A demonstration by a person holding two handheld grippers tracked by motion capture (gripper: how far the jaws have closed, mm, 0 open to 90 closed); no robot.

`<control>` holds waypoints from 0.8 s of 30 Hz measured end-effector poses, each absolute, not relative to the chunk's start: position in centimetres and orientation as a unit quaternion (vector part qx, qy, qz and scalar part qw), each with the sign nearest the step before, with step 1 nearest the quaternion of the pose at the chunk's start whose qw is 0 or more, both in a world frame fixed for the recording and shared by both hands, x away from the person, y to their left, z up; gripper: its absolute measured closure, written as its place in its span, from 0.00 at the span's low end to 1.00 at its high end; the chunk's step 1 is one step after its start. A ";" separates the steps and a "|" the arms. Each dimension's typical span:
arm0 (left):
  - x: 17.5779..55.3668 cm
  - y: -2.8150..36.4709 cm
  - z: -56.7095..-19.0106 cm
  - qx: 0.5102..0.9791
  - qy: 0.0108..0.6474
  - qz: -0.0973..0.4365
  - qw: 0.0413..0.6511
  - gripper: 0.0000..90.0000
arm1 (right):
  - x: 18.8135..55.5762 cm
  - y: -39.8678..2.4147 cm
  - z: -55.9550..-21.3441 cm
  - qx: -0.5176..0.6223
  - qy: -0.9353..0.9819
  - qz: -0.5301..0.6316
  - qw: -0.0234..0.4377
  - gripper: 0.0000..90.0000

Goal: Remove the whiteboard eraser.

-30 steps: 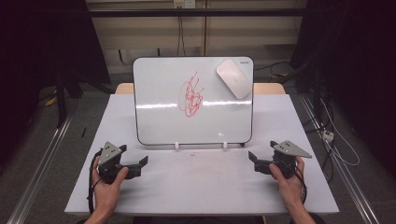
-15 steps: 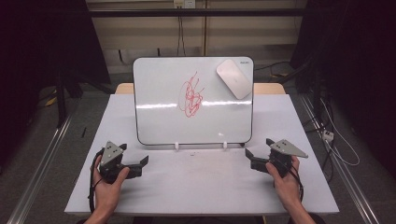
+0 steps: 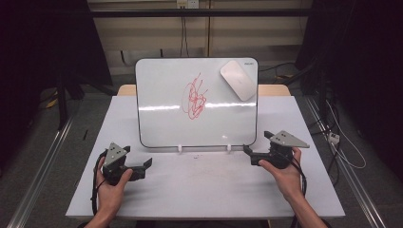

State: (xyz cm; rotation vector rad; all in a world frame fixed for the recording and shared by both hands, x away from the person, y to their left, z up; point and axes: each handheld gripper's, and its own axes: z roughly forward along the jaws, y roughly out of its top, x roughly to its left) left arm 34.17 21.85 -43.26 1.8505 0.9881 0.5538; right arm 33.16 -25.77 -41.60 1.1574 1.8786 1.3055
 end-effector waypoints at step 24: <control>34.1 22.3 -43.2 0.750 0.408 0.228 0.468 0.06 | 38.5 -22.6 -35.8 0.386 0.709 0.464 0.364 0.12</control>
